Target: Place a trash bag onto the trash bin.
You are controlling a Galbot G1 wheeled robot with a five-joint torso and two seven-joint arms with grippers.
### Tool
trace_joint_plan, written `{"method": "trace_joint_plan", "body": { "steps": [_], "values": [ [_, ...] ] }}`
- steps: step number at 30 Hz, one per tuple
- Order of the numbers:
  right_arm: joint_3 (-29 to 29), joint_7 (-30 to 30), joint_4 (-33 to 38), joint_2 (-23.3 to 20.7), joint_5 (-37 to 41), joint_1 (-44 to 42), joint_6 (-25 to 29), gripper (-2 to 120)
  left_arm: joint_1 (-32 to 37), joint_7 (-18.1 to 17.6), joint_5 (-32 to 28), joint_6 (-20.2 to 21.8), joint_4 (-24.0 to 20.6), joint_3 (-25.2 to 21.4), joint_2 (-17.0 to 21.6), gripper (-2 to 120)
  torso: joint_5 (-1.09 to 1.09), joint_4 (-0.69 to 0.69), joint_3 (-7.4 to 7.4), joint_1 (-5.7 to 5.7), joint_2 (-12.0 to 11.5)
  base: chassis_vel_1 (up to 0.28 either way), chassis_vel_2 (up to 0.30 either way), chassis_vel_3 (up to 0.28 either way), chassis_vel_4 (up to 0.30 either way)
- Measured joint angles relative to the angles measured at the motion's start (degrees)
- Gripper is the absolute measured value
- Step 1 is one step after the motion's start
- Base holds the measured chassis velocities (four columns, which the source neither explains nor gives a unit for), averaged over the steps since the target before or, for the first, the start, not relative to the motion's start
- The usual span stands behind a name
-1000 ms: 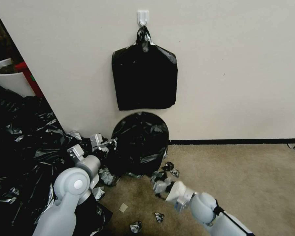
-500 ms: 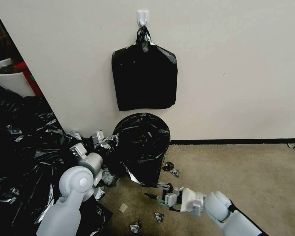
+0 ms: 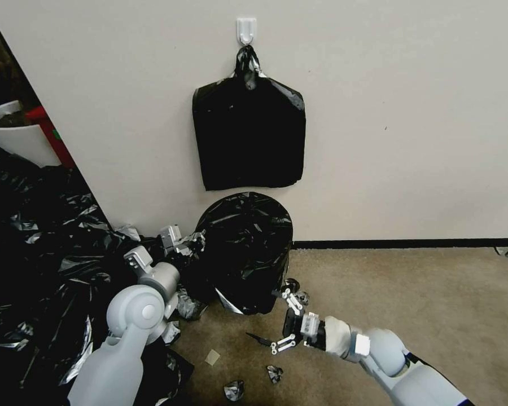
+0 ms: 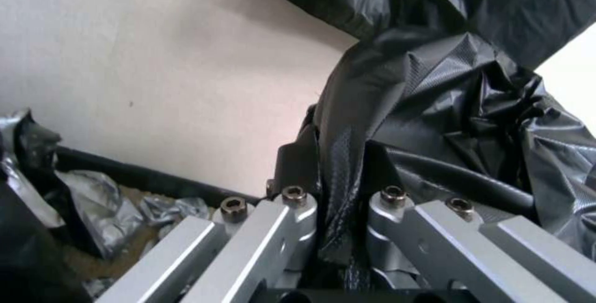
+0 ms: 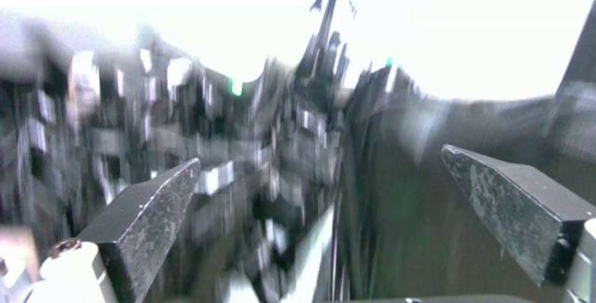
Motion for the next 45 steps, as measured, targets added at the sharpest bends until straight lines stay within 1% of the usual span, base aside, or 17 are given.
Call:
{"method": "trace_joint_plan", "body": {
  "steps": [3, 5, 6, 7, 8, 9, 10, 12, 14, 16, 19, 21, 25, 27, 29, 31, 45],
  "values": [
    [0.24, 0.43, 4.95, -0.85, 9.36, -0.51, -3.88, 99, 0.69, 1.00, 2.22, -1.96, 0.37, 0.78, 0.08, 5, -0.01, 0.00, 0.00, 0.00, 0.00, 0.000, 0.000, 0.000, 0.000],
    [-0.19, 5.52, 8.28, -0.75, 14.25, -0.38, -5.54, 96, 1.37, 2.08, 4.58, -3.97, 0.72, 1.65, -0.15, 5, -0.01, 0.00, 0.00, 0.00, 0.00, 0.000, 0.000, 0.000, 0.000],
    [-0.77, 10.57, 10.48, -0.39, 16.72, 0.01, -6.95, 93, 1.87, 3.02, 6.15, -5.47, 0.90, 2.24, -0.46, 5, -0.01, 0.00, 0.00, 0.00, 0.00, 0.000, 0.000, 0.000, 0.000],
    [-1.87, 19.76, 13.42, 0.49, 18.78, 0.90, -9.45, 88, 2.65, 4.47, 8.32, -7.88, 1.13, 3.01, -1.05, 5, -0.01, 0.01, 0.00, 0.00, 0.00, 0.000, 0.000, 0.000, 0.000],
    [-1.87, 19.76, 13.42, 0.49, 18.78, 0.90, -9.45, 88, 2.65, 4.47, 8.32, -7.88, 1.13, 3.01, -1.05, 5, -0.01, 0.01, 0.00, 0.00, 0.00, 0.000, 0.000, 0.000, 0.000],
    [-2.42, 23.69, 14.67, 0.90, 19.12, 1.24, -10.60, 86, 3.00, 5.08, 9.21, -8.94, 1.22, 3.31, -1.35, 5, -0.01, 0.01, 0.00, 0.00, 0.00, 0.000, 0.000, 0.000, 0.000],
    [-3.63, 31.80, 17.35, 1.92, 19.25, 1.84, -13.05, 81, 3.70, 6.27, 10.97, -11.01, 1.40, 3.81, -2.01, 5, 0.00, 0.01, 0.00, 0.00, 0.00, 0.000, 0.000, 0.000, 0.000],
    [-6.60, 44.94, 21.85, 3.94, 18.73, 2.53, -18.27, 71, 5.02, 8.43, 13.83, -15.29, 1.96, 4.52, -2.96, 5, -0.01, 0.01, 0.00, 0.00, 0.00, 0.000, 0.000, 0.000, 0.000],
    [-7.41, 47.67, 22.75, 4.46, 18.36, 2.63, -19.62, 68, 5.27, 8.92, 14.41, -16.25, 2.16, 4.62, -3.11, 5, -0.01, 0.01, 0.00, 0.00, 0.00, 0.000, 0.000, 0.000, 0.000],
    [-11.75, 61.95, 25.93, 7.86, 15.03, 3.33, -28.90, 56, 6.59, 11.21, 16.61, -20.58, 2.87, 4.91, -3.60, 5, -0.01, 0.01, 0.00, 0.00, 0.00, 0.000, 0.000, 0.000, 0.000],
    [-12.88, 65.69, 25.94, 8.96, 13.34, 3.64, -31.25, 52, 6.97, 11.79, 16.97, -21.64, 2.93, 4.93, -3.70, 5, 0.00, 0.01, 0.00, 0.00, 0.00, 0.000, 0.000, 0.000, 0.000],
    [-15.47, 73.94, 22.01, 12.65, 6.53, 5.31, -35.36, 37, 8.16, 13.54, 18.51, -24.10, 3.05, 4.97, -3.97, 5, 0.00, 0.00, 0.00, 0.00, 0.00, 0.000, 0.000, 0.000, 0.000],
    [-16.56, 80.12, 18.07, 15.16, 1.92, 6.83, -37.81, 28, 8.91, 14.74, 20.64, -25.73, 3.27, 5.01, -4.19, 5, -0.01, 0.00, 0.00, 0.00, 0.00, 0.000, 0.000, 0.000, 0.000],
    [-17.22, 86.77, 14.82, 17.29, -0.86, 8.45, -40.14, 17, 9.66, 16.50, 24.02, -28.08, 3.92, 4.89, -4.24, 5, 0.00, 0.01, 0.00, 0.00, 0.00, 0.000, 0.000, 0.000, 0.000],
    [-17.33, 87.62, 14.23, 17.57, -1.44, 8.74, -40.62, 14, 9.78, 16.91, 24.72, -28.55, 4.09, 4.85, -4.23, 5, -0.01, 0.01, 0.00, 0.00, 0.00, 0.000, 0.000, 0.000, 0.000],
    [-17.95, 90.29, 12.58, 18.23, -2.23, 9.71, -43.07, 1, 10.18, 18.39, 26.48, -30.16, 4.60, 4.68, -4.13, 5, -0.01, 0.00, 0.00, 0.00, 0.00, 0.000, 0.000, 0.000, 0.000],
    [-20.21, 96.07, 6.08, 19.78, 4.27, 15.53, -56.50, 0, 10.59, 24.21, 28.70, -33.95, 5.59, 4.18, -3.78, 5, 0.00, 0.01, 0.00, 0.00, 0.00, 0.000, 0.000, 0.000, 0.000]
  ]
}}
